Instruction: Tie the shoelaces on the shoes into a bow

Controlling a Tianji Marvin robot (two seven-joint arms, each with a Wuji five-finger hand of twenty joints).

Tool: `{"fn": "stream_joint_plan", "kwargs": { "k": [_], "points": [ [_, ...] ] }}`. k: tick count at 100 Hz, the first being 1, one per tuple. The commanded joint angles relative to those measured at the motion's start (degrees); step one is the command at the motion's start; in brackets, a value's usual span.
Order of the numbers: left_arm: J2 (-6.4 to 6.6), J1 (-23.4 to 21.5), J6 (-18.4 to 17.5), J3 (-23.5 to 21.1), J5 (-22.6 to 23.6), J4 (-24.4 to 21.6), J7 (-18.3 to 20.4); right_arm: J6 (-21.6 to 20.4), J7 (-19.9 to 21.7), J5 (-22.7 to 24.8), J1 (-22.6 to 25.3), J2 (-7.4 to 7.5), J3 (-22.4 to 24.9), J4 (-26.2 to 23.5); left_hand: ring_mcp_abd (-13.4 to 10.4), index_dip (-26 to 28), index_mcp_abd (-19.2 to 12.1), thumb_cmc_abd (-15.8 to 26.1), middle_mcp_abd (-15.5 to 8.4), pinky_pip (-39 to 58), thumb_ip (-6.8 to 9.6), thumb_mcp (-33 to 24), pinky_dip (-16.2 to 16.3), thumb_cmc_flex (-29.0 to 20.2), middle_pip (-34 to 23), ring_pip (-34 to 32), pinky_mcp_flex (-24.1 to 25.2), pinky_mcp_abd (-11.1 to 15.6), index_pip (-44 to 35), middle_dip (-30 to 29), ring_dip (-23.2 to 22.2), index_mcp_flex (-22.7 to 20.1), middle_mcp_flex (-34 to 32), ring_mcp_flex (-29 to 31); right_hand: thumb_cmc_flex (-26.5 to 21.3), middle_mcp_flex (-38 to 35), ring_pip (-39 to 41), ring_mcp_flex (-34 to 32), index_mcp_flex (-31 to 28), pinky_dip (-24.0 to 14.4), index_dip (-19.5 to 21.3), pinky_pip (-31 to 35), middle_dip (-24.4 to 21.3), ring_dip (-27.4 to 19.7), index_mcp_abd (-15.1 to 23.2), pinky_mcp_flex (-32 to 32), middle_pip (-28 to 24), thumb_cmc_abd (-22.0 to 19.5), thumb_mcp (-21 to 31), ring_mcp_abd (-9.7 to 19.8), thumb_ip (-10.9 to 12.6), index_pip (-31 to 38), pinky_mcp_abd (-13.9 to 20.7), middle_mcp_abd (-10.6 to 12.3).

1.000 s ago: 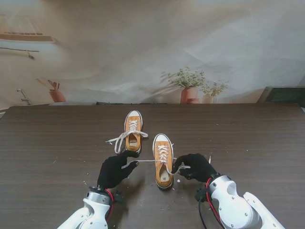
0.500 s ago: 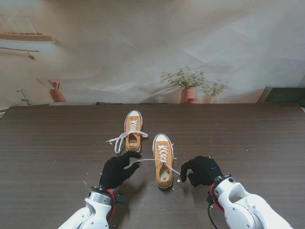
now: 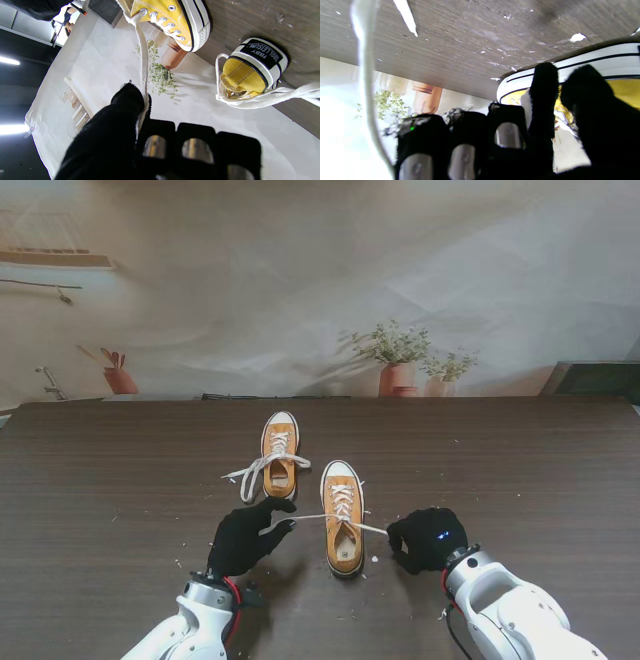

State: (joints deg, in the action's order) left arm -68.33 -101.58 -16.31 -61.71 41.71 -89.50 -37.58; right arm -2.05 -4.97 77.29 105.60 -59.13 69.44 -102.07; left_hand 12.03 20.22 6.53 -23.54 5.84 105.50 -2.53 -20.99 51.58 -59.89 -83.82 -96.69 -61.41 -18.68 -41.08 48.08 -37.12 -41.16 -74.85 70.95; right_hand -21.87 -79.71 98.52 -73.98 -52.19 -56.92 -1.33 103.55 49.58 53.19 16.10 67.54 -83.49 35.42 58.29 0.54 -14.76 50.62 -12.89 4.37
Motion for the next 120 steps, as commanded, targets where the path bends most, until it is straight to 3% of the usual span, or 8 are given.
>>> {"fn": "stream_joint_plan", "kwargs": {
  "k": [1, 7, 16, 22, 37, 53, 84, 120],
  "points": [
    [0.03, -0.2, -0.1, 0.0, 0.1, -0.7, 0.7, 0.8, 0.8, 0.0, 0.0, 0.38, -0.3, -0.3, 2.1, -1.6, -5.6, 0.6, 4.2, 14.5, 0.93, 0.4, -0.5, -3.0, -1.0, -3.9, -2.0, 9.7, 0.3, 0.2, -0.6, -0.1, -3.0, 1.7, 2.3, -3.4, 3.8, -1.5, 2.6, 0.0, 0.4, 16.4, 1.1, 0.3, -3.2, 2.0, -3.0, -3.4, -0.2, 4.7, 2.3, -3.6, 2.1, -2.1],
    [0.05, -0.3, -0.1, 0.0, 0.1, -0.8, 0.8, 2.4, 1.2, 0.3, -0.1, 0.33, -0.7, -0.3, 2.1, -1.8, -5.3, 0.5, 4.2, 14.5, 0.96, 0.4, -0.5, -3.1, -1.0, -3.9, -2.0, 9.7, 0.5, 0.2, -0.6, -0.1, -3.0, 1.7, 3.8, -3.4, 3.8, -1.4, 4.4, 0.3, 1.7, 16.4, 1.0, -0.1, -5.1, 1.9, -2.5, -4.6, 2.2, 4.2, 3.7, -7.6, 1.6, -2.3],
    [0.14, -0.3, -0.1, -0.1, 0.4, -1.0, 0.9, 4.3, 1.2, -0.1, -0.4, 0.21, -1.5, 0.2, 2.2, -2.2, -5.2, 0.5, 4.2, 14.5, 1.00, 0.4, -0.4, -3.1, -1.0, -3.9, -2.0, 9.7, 0.8, 0.2, -0.6, -0.2, -3.0, 1.7, 5.1, -3.4, 3.9, -1.4, 7.6, 0.7, 10.3, 16.4, 0.9, -0.8, -8.3, 1.8, -1.8, -6.8, 5.9, 3.6, 7.9, -15.3, 0.8, -2.8],
    [0.18, -0.3, -0.2, -0.1, 0.6, -1.1, 0.9, 5.9, 1.1, -0.4, -0.7, 0.10, -2.2, 0.6, 2.4, -2.8, -5.1, 0.4, 4.2, 14.5, 1.08, 0.4, -0.4, -3.0, -1.0, -3.9, -2.0, 9.7, 1.3, 0.2, -0.6, -0.5, -3.0, 1.7, 2.8, -3.4, 3.6, -1.4, 12.6, 0.7, 10.9, 16.4, 0.6, -1.1, -12.3, 1.8, -0.9, -8.7, 5.8, 3.5, 7.9, -17.0, 0.5, -2.4],
    [0.32, 0.0, 0.0, -0.1, 0.6, -1.5, 1.8, 8.6, -1.1, -2.7, -1.3, -0.31, -3.4, 2.3, 2.5, -3.9, -5.7, 0.3, 4.2, 14.5, 1.17, 0.4, -0.3, -3.0, -0.9, -3.9, -2.0, 9.7, 2.6, 0.2, -0.7, -0.6, -3.0, 1.7, -4.1, -2.9, 3.0, -1.4, 26.3, 4.0, 14.2, 16.4, -0.2, -3.7, -15.9, 1.3, 2.4, -8.2, 7.7, 3.1, 7.0, -14.1, 0.2, -1.7],
    [0.49, 0.9, -0.3, 0.4, -0.8, -2.0, 4.8, 8.9, -5.2, -5.8, -1.5, -0.85, -4.1, 3.9, 2.5, -5.2, -6.0, 1.1, 4.2, 14.5, 0.87, -1.5, -0.7, -1.1, -0.8, -3.8, -1.9, 9.5, 11.5, 0.2, -0.8, -0.2, -3.0, 1.7, -7.3, -0.4, 2.6, -1.4, 35.3, 7.1, 16.1, 16.4, 0.1, -5.9, -13.3, 0.9, 2.7, -5.3, 10.1, 2.7, 7.1, -9.0, -0.1, -2.0],
    [-0.01, 5.0, -3.2, 3.3, -9.8, -0.5, 12.3, 3.9, -14.8, -5.6, -1.2, -1.04, -3.7, 5.9, 3.4, -14.2, -4.4, 1.4, 4.9, 14.5, 0.66, -8.6, -2.8, 7.0, 1.9, -2.1, -1.8, 9.1, 35.1, 0.9, -0.5, -2.8, -3.2, 1.7, -8.2, 4.6, -1.4, -1.2, 40.1, 10.5, 16.3, 9.3, -0.2, -11.3, -6.6, -0.3, 4.7, -5.1, 10.1, 0.3, 7.2, -6.2, -4.3, -2.3],
    [-1.15, 10.2, -2.3, 8.9, -19.8, 2.9, 17.8, 1.8, -19.2, -4.8, -2.5, -0.93, -4.8, 7.5, 3.8, -15.1, -2.8, 0.5, 5.3, 14.5, 0.51, -8.9, -3.6, 7.5, 2.9, -1.2, -1.7, 8.7, 37.1, 1.0, -0.2, -1.9, -2.8, 1.7, -8.1, 6.2, -3.3, -1.2, 39.8, 11.1, 16.1, 6.0, -0.4, -13.3, -4.3, -0.7, 5.8, -4.8, 10.5, -1.0, 7.2, -5.9, -6.3, -2.6]
  ]
}}
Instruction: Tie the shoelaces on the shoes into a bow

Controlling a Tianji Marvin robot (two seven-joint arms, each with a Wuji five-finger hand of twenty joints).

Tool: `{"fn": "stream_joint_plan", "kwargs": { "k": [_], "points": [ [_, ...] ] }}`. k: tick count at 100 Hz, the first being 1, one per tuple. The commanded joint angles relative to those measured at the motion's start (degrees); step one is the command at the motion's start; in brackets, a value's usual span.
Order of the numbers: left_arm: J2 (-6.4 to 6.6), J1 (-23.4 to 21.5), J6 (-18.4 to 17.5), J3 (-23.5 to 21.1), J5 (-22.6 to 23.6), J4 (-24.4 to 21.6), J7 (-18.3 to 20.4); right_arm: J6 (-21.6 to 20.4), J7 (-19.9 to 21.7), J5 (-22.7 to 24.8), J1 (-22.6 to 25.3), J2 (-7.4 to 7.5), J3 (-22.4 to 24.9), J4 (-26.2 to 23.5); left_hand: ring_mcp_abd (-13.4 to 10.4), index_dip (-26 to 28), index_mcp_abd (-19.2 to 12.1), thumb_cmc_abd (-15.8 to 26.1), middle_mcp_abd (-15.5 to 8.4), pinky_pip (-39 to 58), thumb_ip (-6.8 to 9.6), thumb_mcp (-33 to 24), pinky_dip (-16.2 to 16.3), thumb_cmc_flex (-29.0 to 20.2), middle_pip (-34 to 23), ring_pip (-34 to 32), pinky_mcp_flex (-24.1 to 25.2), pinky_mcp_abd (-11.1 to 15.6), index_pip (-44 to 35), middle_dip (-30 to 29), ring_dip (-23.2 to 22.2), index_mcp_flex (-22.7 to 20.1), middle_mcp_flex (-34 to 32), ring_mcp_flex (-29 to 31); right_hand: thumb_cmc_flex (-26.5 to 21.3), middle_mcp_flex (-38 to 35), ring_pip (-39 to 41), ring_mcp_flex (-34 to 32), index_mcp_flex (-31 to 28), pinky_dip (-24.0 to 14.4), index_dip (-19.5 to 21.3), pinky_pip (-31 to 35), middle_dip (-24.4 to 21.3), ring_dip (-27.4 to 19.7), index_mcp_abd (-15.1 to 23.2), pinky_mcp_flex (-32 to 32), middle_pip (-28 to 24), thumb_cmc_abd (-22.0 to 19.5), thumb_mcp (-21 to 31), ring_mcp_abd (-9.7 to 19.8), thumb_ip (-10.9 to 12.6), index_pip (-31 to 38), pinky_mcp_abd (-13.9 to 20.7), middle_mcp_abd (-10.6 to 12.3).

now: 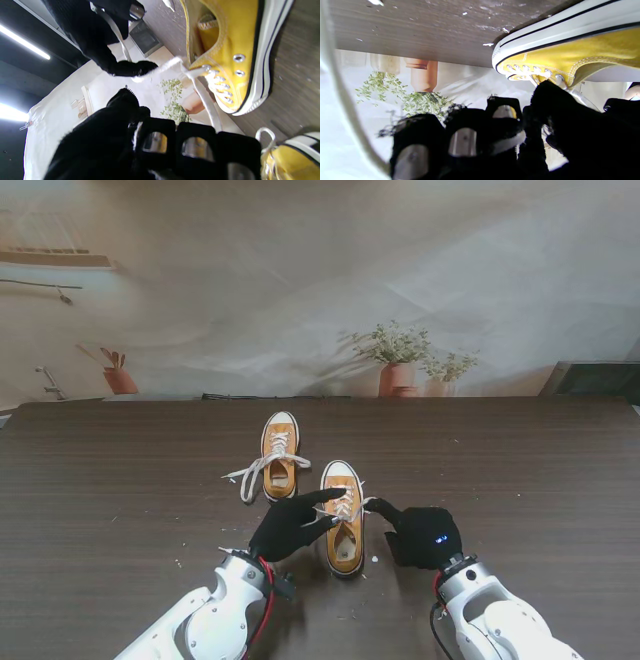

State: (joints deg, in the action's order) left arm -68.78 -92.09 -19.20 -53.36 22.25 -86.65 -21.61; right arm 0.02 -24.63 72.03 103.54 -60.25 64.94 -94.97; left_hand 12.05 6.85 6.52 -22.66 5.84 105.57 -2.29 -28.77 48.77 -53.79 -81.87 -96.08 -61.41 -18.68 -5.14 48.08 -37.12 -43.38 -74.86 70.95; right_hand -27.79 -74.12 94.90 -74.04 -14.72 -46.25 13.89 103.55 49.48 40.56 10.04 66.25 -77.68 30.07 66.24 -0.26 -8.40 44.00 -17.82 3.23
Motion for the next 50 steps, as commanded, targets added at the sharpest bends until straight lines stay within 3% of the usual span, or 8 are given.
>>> {"fn": "stream_joint_plan", "kwargs": {
  "k": [1, 50],
  "points": [
    [-0.72, 0.9, 0.7, 0.8, -0.5, 0.1, 1.9, -0.3, 0.3, 0.5, -0.5, 0.19, -0.3, 0.5, 3.8, -1.8, -2.8, -0.4, 5.3, 14.4, 0.26, -1.2, -0.8, 1.4, 0.9, -1.8, -1.7, 8.7, 1.2, 1.0, -0.2, 0.3, -2.8, 1.7, -2.1, 0.6, 0.3, -1.2, 2.2, 0.5, 0.9, 6.0, -0.3, -0.6, 1.9, 0.6, 0.0, 0.6, 2.6, -0.2, 0.9, 0.8, -1.4, -1.5],
    [-1.54, 3.8, 8.1, 5.1, -2.0, 1.8, 2.8, 0.4, -6.6, 1.1, -1.9, -0.07, -2.7, 1.7, 3.8, -1.6, -1.3, 0.4, 5.6, 14.4, 0.26, -1.0, -1.0, 1.1, 1.1, -1.8, -1.7, 8.8, 0.7, 1.2, -0.3, -1.2, -2.8, 1.7, -2.0, 0.5, 0.1, -1.2, 1.0, 0.5, 1.1, 5.4, -0.5, -1.0, 2.3, 0.6, 0.4, 0.5, 3.0, 0.0, 0.8, 1.0, -1.4, -1.6]
  ]
}}
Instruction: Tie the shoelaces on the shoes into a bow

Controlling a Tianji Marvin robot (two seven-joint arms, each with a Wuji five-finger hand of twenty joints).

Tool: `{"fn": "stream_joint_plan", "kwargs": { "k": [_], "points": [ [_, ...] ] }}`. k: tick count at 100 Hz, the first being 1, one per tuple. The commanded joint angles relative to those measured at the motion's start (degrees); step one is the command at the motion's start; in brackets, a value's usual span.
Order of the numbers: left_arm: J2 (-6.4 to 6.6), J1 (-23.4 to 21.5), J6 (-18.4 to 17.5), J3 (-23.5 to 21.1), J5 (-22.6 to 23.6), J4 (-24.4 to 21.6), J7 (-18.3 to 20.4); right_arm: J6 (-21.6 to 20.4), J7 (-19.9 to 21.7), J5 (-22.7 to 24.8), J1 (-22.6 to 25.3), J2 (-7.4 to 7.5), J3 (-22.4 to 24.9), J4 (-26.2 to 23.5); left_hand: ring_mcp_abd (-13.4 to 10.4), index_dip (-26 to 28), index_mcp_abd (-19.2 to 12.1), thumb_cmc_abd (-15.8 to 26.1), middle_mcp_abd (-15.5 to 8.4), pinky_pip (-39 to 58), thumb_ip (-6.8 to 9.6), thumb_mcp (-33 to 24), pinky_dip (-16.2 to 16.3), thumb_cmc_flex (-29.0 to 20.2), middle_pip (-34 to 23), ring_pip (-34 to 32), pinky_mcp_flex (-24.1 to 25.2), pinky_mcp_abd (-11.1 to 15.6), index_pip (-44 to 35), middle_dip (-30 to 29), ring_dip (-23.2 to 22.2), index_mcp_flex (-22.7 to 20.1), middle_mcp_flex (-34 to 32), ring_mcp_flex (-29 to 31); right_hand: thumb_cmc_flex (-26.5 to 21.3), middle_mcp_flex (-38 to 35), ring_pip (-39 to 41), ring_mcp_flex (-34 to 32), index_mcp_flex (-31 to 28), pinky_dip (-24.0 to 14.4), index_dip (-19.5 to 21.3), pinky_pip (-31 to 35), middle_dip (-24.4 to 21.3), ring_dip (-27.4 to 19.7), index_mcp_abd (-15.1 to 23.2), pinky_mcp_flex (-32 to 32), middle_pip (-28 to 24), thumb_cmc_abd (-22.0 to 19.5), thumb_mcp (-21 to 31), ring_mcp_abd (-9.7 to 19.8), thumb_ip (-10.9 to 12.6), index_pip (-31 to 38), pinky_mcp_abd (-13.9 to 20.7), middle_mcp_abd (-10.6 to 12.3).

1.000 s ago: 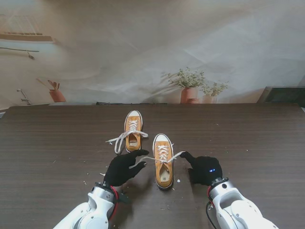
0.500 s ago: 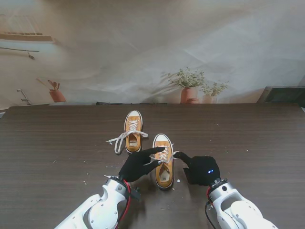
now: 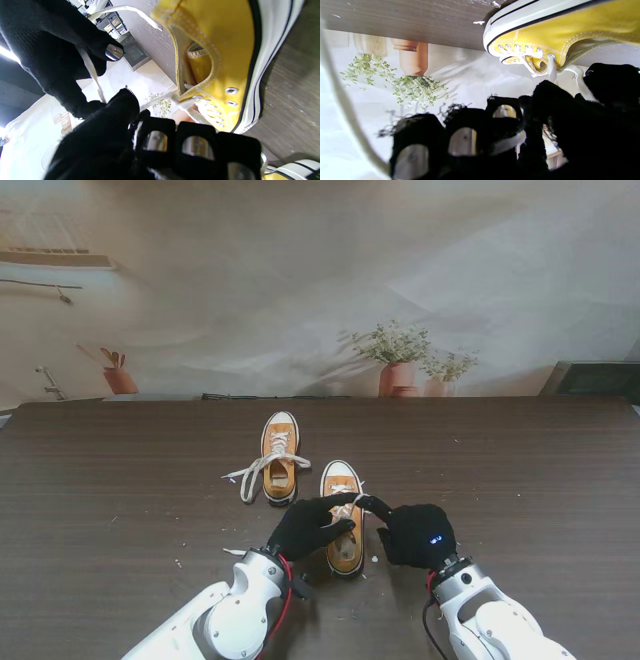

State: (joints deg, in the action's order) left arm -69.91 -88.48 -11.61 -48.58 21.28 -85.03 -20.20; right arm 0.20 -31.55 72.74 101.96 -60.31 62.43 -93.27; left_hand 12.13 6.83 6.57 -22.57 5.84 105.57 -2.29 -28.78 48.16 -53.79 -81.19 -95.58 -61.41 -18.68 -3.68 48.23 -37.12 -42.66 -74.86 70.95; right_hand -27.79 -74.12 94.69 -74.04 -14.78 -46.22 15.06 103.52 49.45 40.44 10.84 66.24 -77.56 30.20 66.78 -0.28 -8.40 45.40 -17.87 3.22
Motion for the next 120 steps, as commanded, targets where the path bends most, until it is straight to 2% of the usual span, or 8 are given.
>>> {"fn": "stream_joint_plan", "kwargs": {
  "k": [1, 31, 34, 40, 47, 57, 80, 120],
  "points": [
    [-0.45, 0.2, 0.6, 0.4, -1.3, 0.2, 1.4, 0.3, 0.2, 0.4, -0.3, -0.03, -0.3, 0.1, 3.7, -1.6, -1.4, 0.3, 5.6, 14.4, 0.26, -1.0, -0.4, 1.0, 0.4, -2.3, -1.7, 8.8, -0.8, 1.1, -0.3, -2.0, -2.8, 1.7, -1.9, 0.5, 0.3, -1.2, 1.1, 0.5, 0.0, 5.4, -0.5, -0.9, 1.6, 0.6, 0.3, 0.3, 2.4, 0.0, 0.7, -0.4, -1.4, -1.6],
    [-0.95, 1.4, 1.4, 2.0, -4.4, 1.6, 2.9, 2.3, -2.1, 0.1, -1.3, -0.30, -1.7, 1.2, 4.0, 0.8, 1.4, 1.3, 5.5, 14.4, 0.01, 1.5, -0.3, -0.6, 0.3, -2.3, -1.7, 8.5, -5.0, 1.4, -0.3, -5.7, -2.8, 1.7, -2.4, 0.8, 0.0, -1.1, 1.2, 0.7, 0.1, 4.9, -0.5, -1.1, 1.7, 0.5, 0.4, 0.1, 2.3, 0.0, 0.8, -0.2, -1.5, -1.7],
    [-1.01, 1.6, 1.4, 2.2, -4.4, 1.8, 2.9, 2.6, -2.4, 0.2, -1.4, -0.30, -1.9, 1.3, 3.9, 3.3, 0.7, 0.6, 5.4, 14.4, -0.74, 4.1, -0.4, -2.5, 0.3, -2.3, -1.7, 8.5, -8.5, 1.4, -0.3, -6.5, -2.7, 1.7, -2.4, 0.8, -0.1, -1.1, 1.2, 0.7, 0.2, 4.8, -0.5, -1.2, 2.0, 0.4, 0.4, 0.1, 2.3, -0.1, 0.8, -0.2, -1.6, -1.8],
    [-1.21, 1.8, 1.1, 2.5, -4.6, 2.3, 2.6, 3.0, -2.4, 0.4, -1.3, -0.28, -1.9, 1.2, 3.9, 7.2, -1.3, 1.1, 5.2, 14.4, 0.70, 13.2, -0.4, -8.2, 0.1, -2.3, -1.7, 8.4, -20.0, 1.4, -0.3, -6.8, -2.7, 1.7, -2.5, 1.2, -1.4, -1.2, 1.4, 0.9, 0.2, 4.3, -0.5, -1.8, 2.0, 0.4, 0.5, -0.1, 2.2, 0.0, 0.8, -0.2, -1.9, -1.7],
    [-1.38, 1.9, 0.9, 2.6, -5.3, 2.4, 2.5, 3.4, -2.5, 0.4, -1.4, -0.33, -1.9, 1.2, 3.9, 11.0, -2.8, 1.9, 5.3, 14.4, 1.17, 15.5, -0.5, -9.5, 0.1, -2.3, -1.6, 8.0, -34.8, 1.4, -0.3, -6.2, -2.7, 1.7, -2.5, 1.4, -1.6, -1.2, 1.5, 1.0, 0.2, 3.9, -0.5, -1.9, 2.0, 0.3, 0.6, 0.0, 2.2, 0.0, 0.8, -0.2, -2.1, -1.8],
    [-1.38, 1.8, 0.7, 2.5, -5.5, 2.3, 2.5, 3.9, -2.2, 0.1, -1.8, -0.41, -2.2, 1.5, 4.1, 15.8, -3.0, 2.7, 5.1, 14.4, 0.87, 16.4, -0.7, -9.6, 0.0, -2.2, -1.6, 7.8, -41.8, 1.4, -0.3, -4.4, -2.4, 1.7, -2.4, 1.9, -2.0, -1.2, 1.5, 1.3, 0.2, 3.0, -0.5, -2.3, 1.8, 0.2, 0.8, -0.2, 2.0, -0.3, 0.8, -0.2, -2.7, -1.8],
    [-1.03, 0.9, -1.5, 1.9, -6.0, 1.3, 3.2, 5.5, -0.9, -2.7, -4.5, -1.07, -4.5, 3.4, 4.1, 16.4, -3.0, 3.0, 5.2, 14.4, 0.79, 16.7, -0.9, -9.7, -0.1, -2.1, -1.6, 7.6, -42.7, 1.4, -0.2, -3.9, -2.3, 1.7, -2.3, 4.3, -3.1, -1.2, 1.7, 1.8, 0.3, 1.5, -0.1, -3.4, 1.3, -0.1, 0.7, -5.2, -1.0, -0.9, 0.6, -0.1, -3.7, -1.7],
    [-0.37, -0.4, -2.2, 0.5, -5.3, 0.1, 3.9, 5.8, -2.0, -11.3, -10.4, -3.45, -9.1, 8.3, 4.1, 15.2, -2.9, 3.0, 5.0, 14.4, 0.99, 16.9, -1.0, -9.9, -0.2, -2.1, -1.6, 7.6, -41.7, 1.4, -0.2, -4.0, -2.3, 1.7, 2.5, 1.4, 0.9, -1.2, -3.5, 1.1, 0.7, 4.6, 0.8, -2.1, 2.8, 0.6, -1.3, -3.3, -0.9, 1.4, 0.5, 0.1, -1.6, -1.0]
  ]
}}
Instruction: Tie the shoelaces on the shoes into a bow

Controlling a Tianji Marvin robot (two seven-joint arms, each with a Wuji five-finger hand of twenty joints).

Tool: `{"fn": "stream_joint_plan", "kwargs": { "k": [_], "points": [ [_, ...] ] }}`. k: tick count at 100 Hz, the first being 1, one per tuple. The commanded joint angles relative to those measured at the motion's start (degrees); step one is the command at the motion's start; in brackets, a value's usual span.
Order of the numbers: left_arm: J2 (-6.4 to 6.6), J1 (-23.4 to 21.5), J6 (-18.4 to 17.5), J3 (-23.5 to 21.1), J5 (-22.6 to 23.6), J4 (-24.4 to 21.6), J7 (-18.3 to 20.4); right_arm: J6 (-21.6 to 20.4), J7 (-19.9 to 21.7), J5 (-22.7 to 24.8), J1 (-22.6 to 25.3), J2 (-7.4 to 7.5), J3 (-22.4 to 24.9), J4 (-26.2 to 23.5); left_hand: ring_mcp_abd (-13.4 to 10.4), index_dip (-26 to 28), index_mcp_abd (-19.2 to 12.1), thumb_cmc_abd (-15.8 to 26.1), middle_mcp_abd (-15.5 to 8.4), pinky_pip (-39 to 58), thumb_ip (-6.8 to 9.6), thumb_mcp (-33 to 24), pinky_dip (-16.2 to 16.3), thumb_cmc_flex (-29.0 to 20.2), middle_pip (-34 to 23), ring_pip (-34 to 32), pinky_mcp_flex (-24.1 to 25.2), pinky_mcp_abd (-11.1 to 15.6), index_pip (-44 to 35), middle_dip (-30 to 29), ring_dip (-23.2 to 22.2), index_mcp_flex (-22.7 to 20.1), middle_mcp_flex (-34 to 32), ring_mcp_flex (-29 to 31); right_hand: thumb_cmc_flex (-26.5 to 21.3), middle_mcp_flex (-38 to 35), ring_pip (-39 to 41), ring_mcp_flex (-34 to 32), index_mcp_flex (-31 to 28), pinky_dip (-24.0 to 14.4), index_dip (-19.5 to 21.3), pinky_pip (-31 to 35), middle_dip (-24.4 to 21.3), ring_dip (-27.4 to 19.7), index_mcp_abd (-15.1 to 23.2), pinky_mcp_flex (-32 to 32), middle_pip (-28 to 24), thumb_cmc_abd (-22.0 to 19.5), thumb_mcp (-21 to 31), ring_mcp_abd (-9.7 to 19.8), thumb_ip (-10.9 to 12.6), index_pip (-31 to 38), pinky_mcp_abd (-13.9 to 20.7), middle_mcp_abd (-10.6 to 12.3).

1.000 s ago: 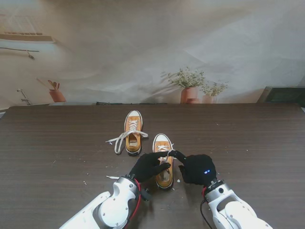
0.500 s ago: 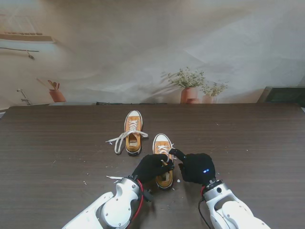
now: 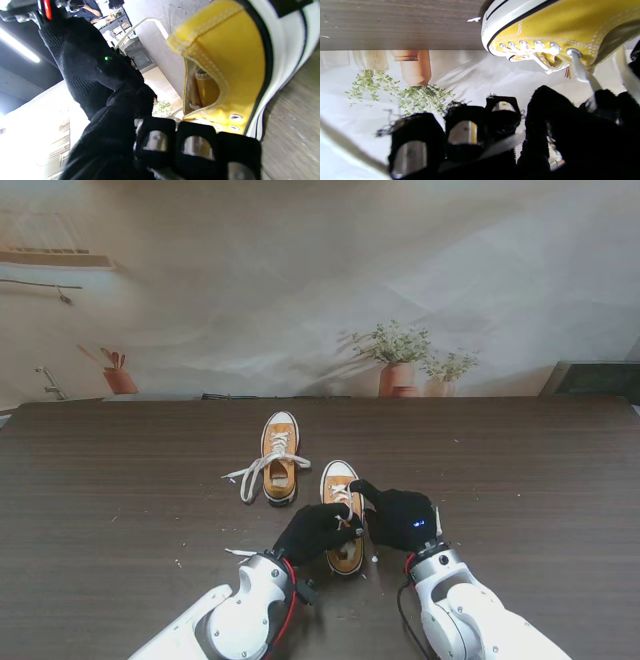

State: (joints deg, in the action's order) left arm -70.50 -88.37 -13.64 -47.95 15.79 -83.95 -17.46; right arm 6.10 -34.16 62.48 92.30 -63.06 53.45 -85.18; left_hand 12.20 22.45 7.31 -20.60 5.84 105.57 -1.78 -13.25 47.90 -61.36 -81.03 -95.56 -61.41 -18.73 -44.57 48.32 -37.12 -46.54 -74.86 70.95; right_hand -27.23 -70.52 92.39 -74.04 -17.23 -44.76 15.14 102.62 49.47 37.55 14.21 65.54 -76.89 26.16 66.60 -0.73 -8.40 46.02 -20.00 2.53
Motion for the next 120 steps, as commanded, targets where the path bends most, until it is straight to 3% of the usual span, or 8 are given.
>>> {"fn": "stream_joint_plan", "kwargs": {
  "k": [1, 16, 34, 70, 91, 120],
  "points": [
    [0.24, -0.5, -0.2, -0.1, 0.2, -1.0, 1.1, -0.2, 0.6, -1.3, -0.8, -0.79, -0.2, 0.3, 4.1, -0.4, -3.6, 1.1, 5.0, 14.4, 0.50, 1.4, -0.7, -2.4, -0.4, -2.1, -1.6, 7.6, -0.7, 1.3, -0.2, 0.0, -2.3, 1.7, 2.1, -2.4, 3.3, -1.2, -1.2, -0.4, 0.6, 5.7, 0.8, 0.9, -0.5, 1.3, -2.0, 0.9, -0.8, 1.9, 0.5, -0.6, 0.6, -0.4],
    [0.40, -0.9, -0.2, -0.5, 0.5, -1.1, 1.2, -1.4, -1.4, -5.2, -1.9, -2.08, -1.0, 2.0, 4.1, -1.9, -3.1, 1.1, 4.8, 14.4, 0.66, 1.4, -0.7, -2.4, -0.4, -2.1, -1.6, 7.7, 0.5, 1.3, -0.2, -0.1, -2.4, 1.7, 8.2, -6.7, 6.2, -1.2, -6.6, -1.2, 1.3, 9.4, 1.0, 3.5, 0.1, 1.8, -2.8, 3.8, 0.9, 3.0, 0.1, -0.9, 2.3, 0.1],
    [0.46, -1.3, -0.8, -0.7, 0.5, -1.1, 1.2, -2.5, -1.2, -8.4, -2.0, -2.91, -1.0, 2.3, 3.9, -6.1, -1.9, 1.1, 4.7, 14.4, 0.78, 1.4, -0.7, -2.5, -0.5, -2.1, -1.6, 7.9, 4.5, 1.3, -0.2, 0.3, -2.4, 1.7, 12.2, -11.0, 8.6, -1.2, -16.5, -2.2, 1.1, 12.5, 1.6, 6.2, 1.2, 2.1, -2.9, 2.9, 0.5, 3.1, -0.2, -2.8, 3.0, -0.3],
    [1.14, -3.8, -1.9, -2.2, 0.4, -2.7, 2.1, -2.4, -2.0, -11.8, -3.0, -4.13, -2.2, 3.6, 3.7, -10.6, 0.5, 1.3, 4.7, 14.4, 0.81, 1.5, -0.6, -2.4, -0.4, -2.1, -1.6, 7.6, 13.0, 1.3, -0.2, 0.5, -2.5, 1.7, 19.4, -12.6, 9.4, -1.1, -20.3, -3.2, 0.4, 14.6, 2.6, 9.0, -1.6, 2.2, -3.8, -4.6, -8.9, 2.0, -0.8, -5.2, 2.2, -1.9],
    [1.73, -5.8, -2.8, -3.4, 2.1, -4.9, 2.1, -2.2, -2.6, -13.0, -3.5, -4.64, -2.6, 4.2, 3.7, -11.1, 0.3, 1.7, 4.6, 14.4, 0.83, 1.5, -0.7, -2.2, -0.4, -2.1, -1.5, 7.6, 14.8, 1.3, -0.2, 0.9, -2.4, 1.7, 21.0, -12.6, 9.5, -1.1, -21.1, -3.3, 0.1, 15.0, 2.6, 9.4, -2.5, 2.2, -4.1, -4.2, -11.1, 1.6, -1.3, -5.7, 1.9, -2.3],
    [2.37, -7.6, -3.0, -4.2, 4.3, -7.2, 2.3, -2.4, -3.1, -14.8, -3.8, -5.25, -2.8, 4.8, 3.7, -10.6, -0.2, 2.0, 4.0, 14.4, 0.81, 1.6, -1.1, -1.9, -0.4, -2.0, -1.5, 7.7, 16.0, 1.4, -0.1, 0.7, -2.1, 1.7, 20.9, -12.6, 9.4, -1.2, -21.8, -3.4, -0.1, 15.0, 2.4, 9.8, -2.6, 2.2, -4.4, 1.7, -9.3, 1.7, -2.0, -6.2, 1.7, -2.1]
  ]
}}
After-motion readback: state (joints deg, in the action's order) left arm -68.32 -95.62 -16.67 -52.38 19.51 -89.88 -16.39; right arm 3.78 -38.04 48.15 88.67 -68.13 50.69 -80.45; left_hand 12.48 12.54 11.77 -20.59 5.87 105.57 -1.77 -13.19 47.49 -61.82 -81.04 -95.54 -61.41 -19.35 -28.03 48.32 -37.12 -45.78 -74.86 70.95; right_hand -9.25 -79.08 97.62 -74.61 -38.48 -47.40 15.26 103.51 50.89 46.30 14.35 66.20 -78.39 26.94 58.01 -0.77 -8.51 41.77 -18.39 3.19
